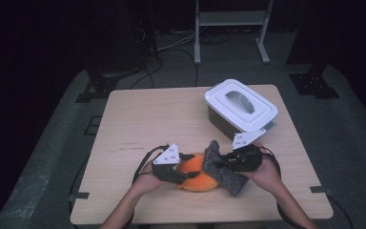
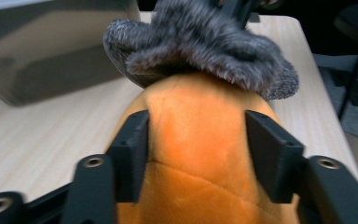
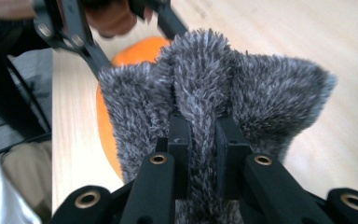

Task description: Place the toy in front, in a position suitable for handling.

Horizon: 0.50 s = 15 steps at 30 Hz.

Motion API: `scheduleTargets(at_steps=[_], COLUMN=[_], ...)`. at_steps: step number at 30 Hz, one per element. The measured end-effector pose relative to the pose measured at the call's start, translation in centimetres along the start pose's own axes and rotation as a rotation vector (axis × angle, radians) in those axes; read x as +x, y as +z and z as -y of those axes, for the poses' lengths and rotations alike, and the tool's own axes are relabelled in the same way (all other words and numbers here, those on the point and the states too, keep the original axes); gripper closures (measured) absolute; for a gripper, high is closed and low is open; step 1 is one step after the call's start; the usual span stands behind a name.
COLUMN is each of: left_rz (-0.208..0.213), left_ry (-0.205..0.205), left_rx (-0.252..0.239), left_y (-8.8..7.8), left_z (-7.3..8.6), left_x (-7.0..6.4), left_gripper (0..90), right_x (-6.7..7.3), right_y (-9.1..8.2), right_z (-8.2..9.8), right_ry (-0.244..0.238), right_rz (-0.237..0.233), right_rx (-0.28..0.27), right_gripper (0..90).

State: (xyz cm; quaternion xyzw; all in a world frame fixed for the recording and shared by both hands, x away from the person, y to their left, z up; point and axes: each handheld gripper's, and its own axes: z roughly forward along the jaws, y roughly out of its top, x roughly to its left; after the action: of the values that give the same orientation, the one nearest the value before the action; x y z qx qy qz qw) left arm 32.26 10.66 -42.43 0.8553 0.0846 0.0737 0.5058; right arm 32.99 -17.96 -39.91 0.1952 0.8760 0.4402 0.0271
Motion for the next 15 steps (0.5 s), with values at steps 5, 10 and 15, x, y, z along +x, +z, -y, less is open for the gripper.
scheduleTargets(at_steps=[5,10,15], left_rz=[0.010,0.028,0.038], left_ry=[-0.086,-0.049,-0.036], left_rx=[0.002,0.053,0.071], left_y=[-0.6,0.1,-0.3], left_z=[0.1,0.4,0.9], left_x=[0.6,0.2,0.2], left_gripper=[16.1,23.3,29.6], right_x=[0.9,2.1,1.2], right_y=[1.2,0.9,0.3], right_z=[0.8,1.0,3.2], right_ry=[-0.017,-0.054,0.008], right_rz=[-0.064,-0.054,-0.043], right_rx=[0.009,0.024,0.040], right_gripper=[78.1,77.9,77.9])
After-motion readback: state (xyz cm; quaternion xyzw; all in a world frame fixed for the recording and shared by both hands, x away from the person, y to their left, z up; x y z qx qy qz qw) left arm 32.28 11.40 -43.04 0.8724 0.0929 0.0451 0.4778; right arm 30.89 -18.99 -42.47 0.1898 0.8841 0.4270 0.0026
